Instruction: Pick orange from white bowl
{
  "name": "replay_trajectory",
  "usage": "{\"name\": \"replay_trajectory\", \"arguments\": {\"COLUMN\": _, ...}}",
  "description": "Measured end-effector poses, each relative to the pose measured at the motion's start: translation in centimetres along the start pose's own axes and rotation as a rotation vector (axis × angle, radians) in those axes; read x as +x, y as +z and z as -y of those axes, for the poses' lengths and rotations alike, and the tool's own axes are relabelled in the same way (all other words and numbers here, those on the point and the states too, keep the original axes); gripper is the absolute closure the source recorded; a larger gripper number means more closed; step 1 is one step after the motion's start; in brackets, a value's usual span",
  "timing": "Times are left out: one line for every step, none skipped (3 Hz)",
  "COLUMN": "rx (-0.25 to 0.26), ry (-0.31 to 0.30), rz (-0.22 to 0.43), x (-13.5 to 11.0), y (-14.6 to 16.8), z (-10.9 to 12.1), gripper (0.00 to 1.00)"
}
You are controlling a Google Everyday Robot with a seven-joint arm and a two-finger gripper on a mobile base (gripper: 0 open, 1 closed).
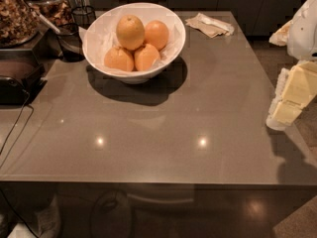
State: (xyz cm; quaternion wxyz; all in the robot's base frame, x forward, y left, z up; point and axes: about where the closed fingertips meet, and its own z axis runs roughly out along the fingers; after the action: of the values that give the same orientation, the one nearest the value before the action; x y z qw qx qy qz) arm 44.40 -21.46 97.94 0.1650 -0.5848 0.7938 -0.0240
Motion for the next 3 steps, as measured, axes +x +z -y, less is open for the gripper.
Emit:
{"name": "replay_trajectory", "arguments": {"rx": -0.045, "ry": 0.073, "rz": 0.011, "x": -1.8, "y": 0.6, "z": 1.9, "gripper": 0.00}}
{"name": "replay_trajectory", "arguments": {"rx": -0.063, "ry": 0.094, "rz": 0.012, "x": -4.5, "y": 0.7, "z": 4.3, "gripper": 0.00}}
{"name": "replay_trajectory", "arguments": {"rx": -0.073, "ry": 0.025, "rz": 0.033, "x": -7.1, "y": 0.7, "z": 5.3, "gripper": 0.00}}
